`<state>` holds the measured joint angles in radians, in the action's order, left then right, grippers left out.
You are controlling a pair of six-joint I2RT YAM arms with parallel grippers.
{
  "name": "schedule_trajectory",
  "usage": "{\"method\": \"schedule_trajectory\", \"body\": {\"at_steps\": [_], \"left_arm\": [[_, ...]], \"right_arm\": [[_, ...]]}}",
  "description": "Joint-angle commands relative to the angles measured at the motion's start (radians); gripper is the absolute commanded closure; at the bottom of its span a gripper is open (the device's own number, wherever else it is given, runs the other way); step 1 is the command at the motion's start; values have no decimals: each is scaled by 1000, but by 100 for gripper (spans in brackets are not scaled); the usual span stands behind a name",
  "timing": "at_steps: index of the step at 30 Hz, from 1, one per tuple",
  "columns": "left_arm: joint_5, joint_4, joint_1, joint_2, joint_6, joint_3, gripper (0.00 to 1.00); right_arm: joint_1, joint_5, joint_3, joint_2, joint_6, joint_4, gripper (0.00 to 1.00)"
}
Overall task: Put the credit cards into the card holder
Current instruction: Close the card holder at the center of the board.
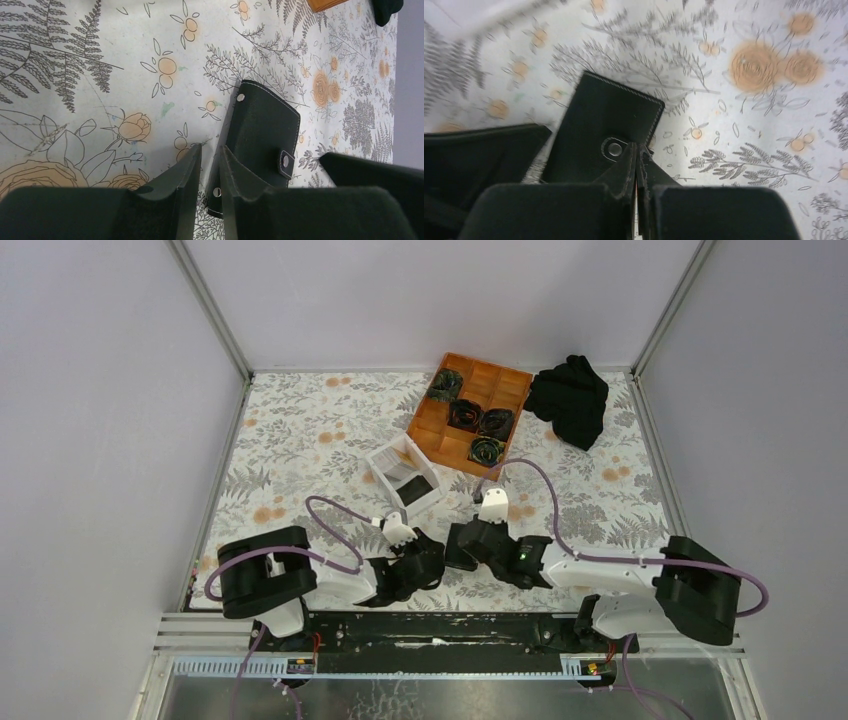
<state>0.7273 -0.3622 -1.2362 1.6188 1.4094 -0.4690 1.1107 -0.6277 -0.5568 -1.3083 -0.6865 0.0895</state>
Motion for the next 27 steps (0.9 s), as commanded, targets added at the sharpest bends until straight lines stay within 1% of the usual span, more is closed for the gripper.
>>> {"method": "schedule_trajectory", "body": {"at_steps": [1,6,12,16,19,23,25,27], "left_arm": [[-90,244,-7,23,-35,58,71],[-85,246,-9,9,-30,65,71],[-85,244,-9,17,-26,66,71],[-88,237,-10,33,-29,59,71],[-96,222,-9,54,-29,56,71],[-109,198,-9,86,-27,53,71],[-113,192,-10,94,-24,55,71],[-113,192,-10,90,-28,56,71]], "right_arm": [[5,-81,-136,70,67,115,100],[7,-77,-173,80,76,129,100],[7,-32,-143,75,53,120,100],[6,31,-53,18,13,17,100],[7,104,-3,-78,-23,-86,100],[8,136,50,-186,-60,-188,100],[12,122,47,-181,-61,-180,100],[12,84,24,-138,-37,-137,100]]}}
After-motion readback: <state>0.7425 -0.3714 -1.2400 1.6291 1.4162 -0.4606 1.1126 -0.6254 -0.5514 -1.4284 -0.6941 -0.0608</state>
